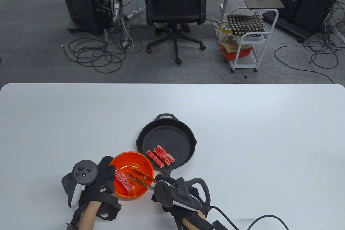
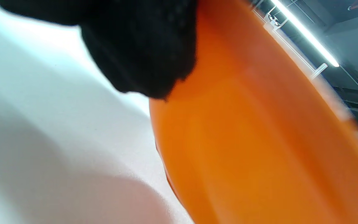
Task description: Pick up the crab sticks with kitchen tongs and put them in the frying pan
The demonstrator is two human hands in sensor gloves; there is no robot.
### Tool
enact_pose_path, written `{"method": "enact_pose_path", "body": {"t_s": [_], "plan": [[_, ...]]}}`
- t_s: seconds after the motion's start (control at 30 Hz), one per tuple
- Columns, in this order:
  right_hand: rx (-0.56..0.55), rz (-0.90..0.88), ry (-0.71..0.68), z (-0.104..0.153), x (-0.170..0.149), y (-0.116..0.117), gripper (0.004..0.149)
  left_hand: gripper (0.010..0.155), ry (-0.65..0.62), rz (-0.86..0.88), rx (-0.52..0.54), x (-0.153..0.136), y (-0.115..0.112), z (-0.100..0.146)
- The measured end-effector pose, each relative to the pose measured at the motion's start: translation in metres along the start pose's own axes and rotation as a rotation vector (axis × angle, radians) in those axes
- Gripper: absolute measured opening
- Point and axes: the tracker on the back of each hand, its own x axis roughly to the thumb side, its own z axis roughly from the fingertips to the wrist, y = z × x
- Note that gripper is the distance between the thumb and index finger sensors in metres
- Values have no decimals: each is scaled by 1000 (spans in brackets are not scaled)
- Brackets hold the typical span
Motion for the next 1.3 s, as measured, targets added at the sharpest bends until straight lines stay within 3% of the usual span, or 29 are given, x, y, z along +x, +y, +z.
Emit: {"method": "enact_pose_path", "body": {"t_s": [0.83,1.3], "plan": [[87,-50,-26,-2,6,6,63,52,-37,-29,19,3,-3,1],[46,-17,-14,-3,5,5,62,52,-22,-13,13,2,-4,1]]}}
